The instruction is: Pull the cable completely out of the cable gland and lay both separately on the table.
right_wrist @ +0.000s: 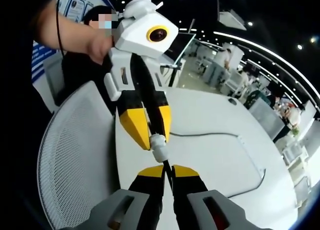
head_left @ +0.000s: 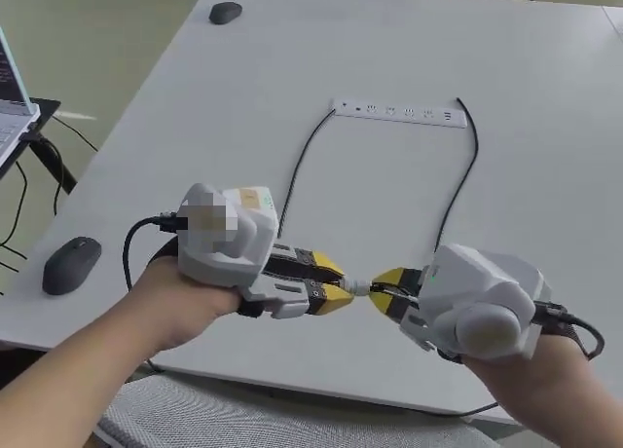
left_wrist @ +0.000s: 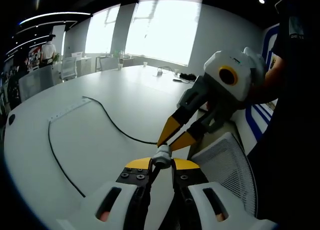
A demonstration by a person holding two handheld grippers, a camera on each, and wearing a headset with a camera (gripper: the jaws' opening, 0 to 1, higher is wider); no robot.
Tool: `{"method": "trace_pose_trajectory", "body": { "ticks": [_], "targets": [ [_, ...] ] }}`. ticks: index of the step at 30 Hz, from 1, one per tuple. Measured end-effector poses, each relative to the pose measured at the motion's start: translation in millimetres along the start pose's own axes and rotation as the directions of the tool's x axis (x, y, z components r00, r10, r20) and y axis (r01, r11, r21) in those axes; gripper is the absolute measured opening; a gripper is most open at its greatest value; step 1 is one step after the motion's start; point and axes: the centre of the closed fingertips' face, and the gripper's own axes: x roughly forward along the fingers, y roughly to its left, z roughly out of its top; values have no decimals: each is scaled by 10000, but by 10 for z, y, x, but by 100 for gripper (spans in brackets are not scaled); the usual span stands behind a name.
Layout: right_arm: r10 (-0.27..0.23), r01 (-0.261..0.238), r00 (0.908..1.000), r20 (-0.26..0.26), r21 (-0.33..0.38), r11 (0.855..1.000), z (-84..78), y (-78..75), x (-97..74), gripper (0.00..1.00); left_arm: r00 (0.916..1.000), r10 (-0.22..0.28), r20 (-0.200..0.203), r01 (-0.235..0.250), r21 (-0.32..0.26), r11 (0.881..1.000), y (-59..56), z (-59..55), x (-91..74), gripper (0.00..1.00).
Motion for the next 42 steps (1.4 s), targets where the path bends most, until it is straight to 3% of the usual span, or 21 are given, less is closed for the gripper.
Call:
{"method": "trace_pose_trajectory", "body": {
  "ticks": [10, 15, 17, 20, 29, 31, 34, 36, 37, 39, 42],
  "targets": [
    [-157, 161, 9997, -183, 250, 9996, -90, -54, 6, 0, 9999, 111, -34, -111, 40, 9999, 21, 2, 22, 16],
    [-316, 343, 9991, -299, 957, 9948, -204, -133, -12, 0, 9999, 135, 21, -135, -45, 9999, 37, 3, 5, 16],
    [-424, 470, 9986, -318, 1614, 9858, -260, -181, -25, 0, 9999, 152, 51, -152, -65, 9999, 42, 9, 4, 16],
    [-541, 619, 9975, -454, 1947, 9789, -339, -230, -39, 0, 9998, 172, 98, -172, -64, 9998, 50, 15, 3, 16],
    [-875, 1098, 9926, -840, 3152, 9427, -593, -304, -48, 0, 9998, 160, 80, -160, -45, 9999, 60, 3, 7, 16],
    [-891, 1218, 9903, -1068, 3563, 9264, -678, -295, -36, 0, 9998, 168, 99, -169, 28, 9999, 60, -1, 13, 16],
    [-1069, 1478, 9875, -1157, 4446, 8834, -770, -295, -41, 0, 9998, 186, 118, -186, -23, 9998, 71, -24, 30, 15],
    [-1120, 1601, 9852, -1297, 4629, 8719, -828, -296, -44, 0, 9998, 116, 130, -115, -56, 9999, 60, -34, 49, 15],
    [-1058, 1595, 9851, -1358, 4888, 8577, -856, -279, -38, 0, 9999, 84, 110, -83, -62, 9999, 50, -36, 61, 15],
    [-1024, 1593, 9850, -1390, 5021, 8500, -874, -270, -24, 0, 9999, 49, 122, -48, -67, 10000, 40, -31, 70, 15],
    [-1001, 1621, 9835, -1504, 4892, 8570, -866, -243, -16, 0, 10000, 37, 76, -36, -176, 9998, 43, -54, 81, 16]
  ]
}}
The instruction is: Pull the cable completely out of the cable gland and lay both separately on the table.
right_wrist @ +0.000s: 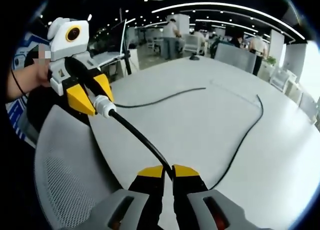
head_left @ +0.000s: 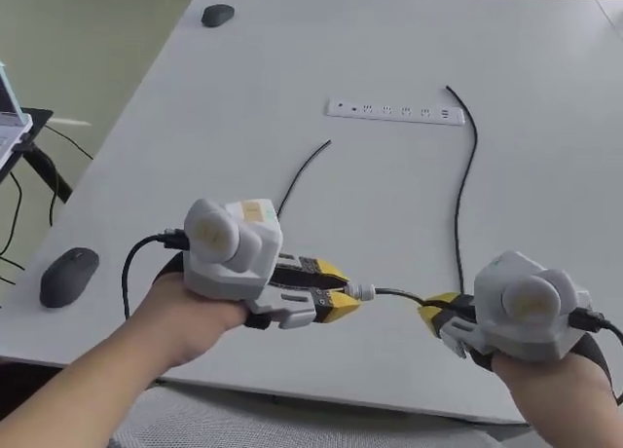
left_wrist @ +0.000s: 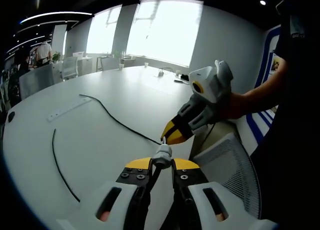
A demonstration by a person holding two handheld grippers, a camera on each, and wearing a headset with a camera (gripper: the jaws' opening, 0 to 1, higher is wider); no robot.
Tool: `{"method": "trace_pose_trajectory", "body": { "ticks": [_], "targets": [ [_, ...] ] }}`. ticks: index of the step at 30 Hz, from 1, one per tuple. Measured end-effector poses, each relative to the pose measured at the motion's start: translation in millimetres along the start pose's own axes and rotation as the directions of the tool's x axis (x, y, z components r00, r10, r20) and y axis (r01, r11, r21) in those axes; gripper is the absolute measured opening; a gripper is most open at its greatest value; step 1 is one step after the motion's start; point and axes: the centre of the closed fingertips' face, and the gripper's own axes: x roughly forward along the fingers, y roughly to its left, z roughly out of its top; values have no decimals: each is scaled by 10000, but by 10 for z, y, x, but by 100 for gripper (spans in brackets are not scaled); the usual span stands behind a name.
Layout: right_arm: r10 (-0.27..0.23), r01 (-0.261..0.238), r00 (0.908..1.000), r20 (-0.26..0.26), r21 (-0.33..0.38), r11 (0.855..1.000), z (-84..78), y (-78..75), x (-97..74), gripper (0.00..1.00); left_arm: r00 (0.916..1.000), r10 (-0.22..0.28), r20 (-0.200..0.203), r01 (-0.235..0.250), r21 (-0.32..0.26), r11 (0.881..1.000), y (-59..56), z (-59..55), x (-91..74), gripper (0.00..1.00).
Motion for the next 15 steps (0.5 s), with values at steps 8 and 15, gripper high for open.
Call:
{"method": "trace_pose_trajectory", "body": {
  "ticks": [8, 15],
  "targets": [
    [185, -178, 9997, 168, -395, 9991, 45, 50, -14, 1, 9999, 58, -135, -58, -9, 10000, 48, -36, -63, 16],
    [106, -80, 9996, 270, -921, 9957, 88, 63, -19, 2, 9997, 163, -195, -166, -151, 9997, 65, -35, -89, 16]
  ]
}}
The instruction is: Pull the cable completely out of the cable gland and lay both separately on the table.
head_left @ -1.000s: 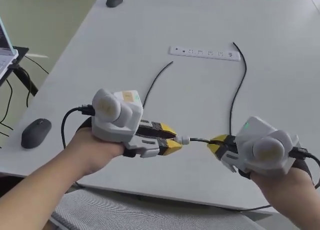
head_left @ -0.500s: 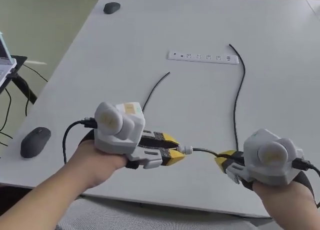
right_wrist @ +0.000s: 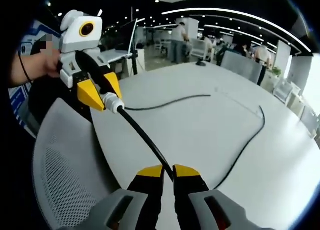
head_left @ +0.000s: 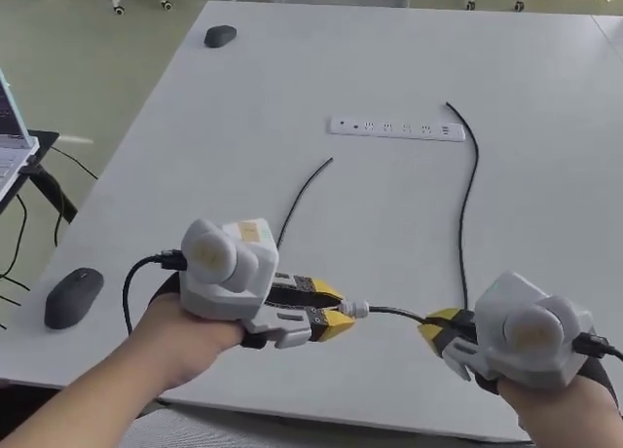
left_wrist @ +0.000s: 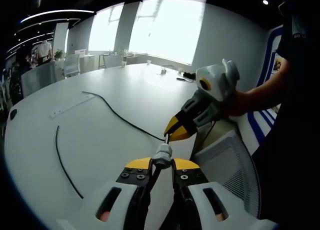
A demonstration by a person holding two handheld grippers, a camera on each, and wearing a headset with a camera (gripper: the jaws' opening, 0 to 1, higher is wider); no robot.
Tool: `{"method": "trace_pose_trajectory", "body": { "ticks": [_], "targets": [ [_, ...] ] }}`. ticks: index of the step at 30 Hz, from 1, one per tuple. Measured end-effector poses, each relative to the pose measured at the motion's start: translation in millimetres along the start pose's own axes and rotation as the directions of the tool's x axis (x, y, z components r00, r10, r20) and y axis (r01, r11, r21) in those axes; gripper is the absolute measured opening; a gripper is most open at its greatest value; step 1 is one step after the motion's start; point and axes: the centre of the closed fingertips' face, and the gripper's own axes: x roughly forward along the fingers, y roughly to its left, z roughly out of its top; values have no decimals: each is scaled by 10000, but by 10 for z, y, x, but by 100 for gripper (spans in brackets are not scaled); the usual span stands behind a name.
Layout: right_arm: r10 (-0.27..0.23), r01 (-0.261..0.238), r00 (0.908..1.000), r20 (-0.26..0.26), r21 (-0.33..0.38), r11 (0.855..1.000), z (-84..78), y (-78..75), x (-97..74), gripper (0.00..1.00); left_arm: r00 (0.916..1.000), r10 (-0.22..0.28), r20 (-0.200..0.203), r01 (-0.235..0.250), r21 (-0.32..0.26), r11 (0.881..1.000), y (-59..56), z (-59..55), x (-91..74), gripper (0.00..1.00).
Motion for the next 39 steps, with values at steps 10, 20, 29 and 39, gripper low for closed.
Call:
{"method": "trace_pose_trajectory", "body": {
  "ticks": [10, 20, 29, 39],
  "targets": [
    [47, -32, 9998, 201, -734, 9973, 75, 97, -142, 18, 10000, 48, 16, -48, 25, 10000, -8, 12, 2, 16],
    [147, 24, 9983, 557, -2960, 9552, 407, 294, -172, 20, 10000, 22, -63, -22, 85, 10000, -12, 20, 48, 16],
    [400, -226, 9987, 330, -4176, 9083, 509, 399, -51, 17, 10000, 28, -84, -26, 200, 9998, 11, 53, 75, 16],
    [467, -279, 9985, 273, -4807, 8764, 550, 410, 10, 8, 9996, 57, -273, -52, 180, 9998, 29, 7, 113, 16]
  ]
}}
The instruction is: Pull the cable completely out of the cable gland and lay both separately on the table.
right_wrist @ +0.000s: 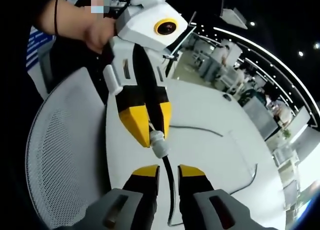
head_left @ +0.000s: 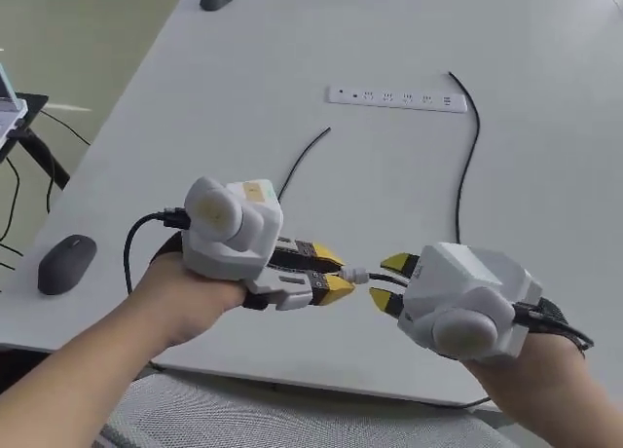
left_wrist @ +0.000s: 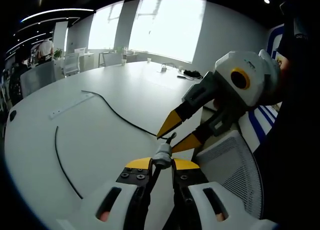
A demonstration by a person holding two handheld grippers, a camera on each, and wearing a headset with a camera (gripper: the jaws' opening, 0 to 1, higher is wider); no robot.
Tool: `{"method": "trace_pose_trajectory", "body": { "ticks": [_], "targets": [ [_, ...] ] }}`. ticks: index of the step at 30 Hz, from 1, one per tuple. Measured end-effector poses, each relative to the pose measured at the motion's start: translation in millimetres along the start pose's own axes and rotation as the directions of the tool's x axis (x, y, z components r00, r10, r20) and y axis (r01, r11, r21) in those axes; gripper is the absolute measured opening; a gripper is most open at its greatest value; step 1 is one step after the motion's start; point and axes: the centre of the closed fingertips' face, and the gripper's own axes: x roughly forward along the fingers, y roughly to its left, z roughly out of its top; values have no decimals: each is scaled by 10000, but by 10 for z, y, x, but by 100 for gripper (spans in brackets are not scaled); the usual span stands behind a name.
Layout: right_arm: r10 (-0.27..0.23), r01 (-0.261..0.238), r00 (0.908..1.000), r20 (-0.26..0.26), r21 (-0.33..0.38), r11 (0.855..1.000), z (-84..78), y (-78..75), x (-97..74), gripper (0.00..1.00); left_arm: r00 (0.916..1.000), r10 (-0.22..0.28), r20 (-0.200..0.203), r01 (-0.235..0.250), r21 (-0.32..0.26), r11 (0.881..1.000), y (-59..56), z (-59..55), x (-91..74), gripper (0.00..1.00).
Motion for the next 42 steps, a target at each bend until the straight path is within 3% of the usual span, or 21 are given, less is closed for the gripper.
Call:
{"method": "trace_pose_trajectory", "body": {
  "ticks": [7, 14, 21, 32, 42],
  "targets": [
    [280, -281, 9996, -65, -188, 9994, -19, 43, 44, 1, 9997, -9, -238, 11, 112, 9999, 4, -44, 28, 16],
    [298, -296, 9995, -76, 332, 9990, -65, 47, 44, 0, 9997, -25, -241, 30, 210, 9998, 1, -57, 54, 16],
    [-49, 57, 10000, -64, 1169, 9931, -129, -53, 38, 0, 10000, 24, -88, -21, 239, 9997, 23, -8, 64, 15],
    [-374, 442, 9986, -365, 2091, 9769, -295, -133, 60, 0, 9998, 203, -20, -203, 263, 9994, 85, -2, 34, 15],
    [-608, 804, 9955, -732, 3060, 9486, -500, -220, 73, 0, 9996, 255, 73, -257, 229, 9994, 93, -1, -2, 15]
  ]
}}
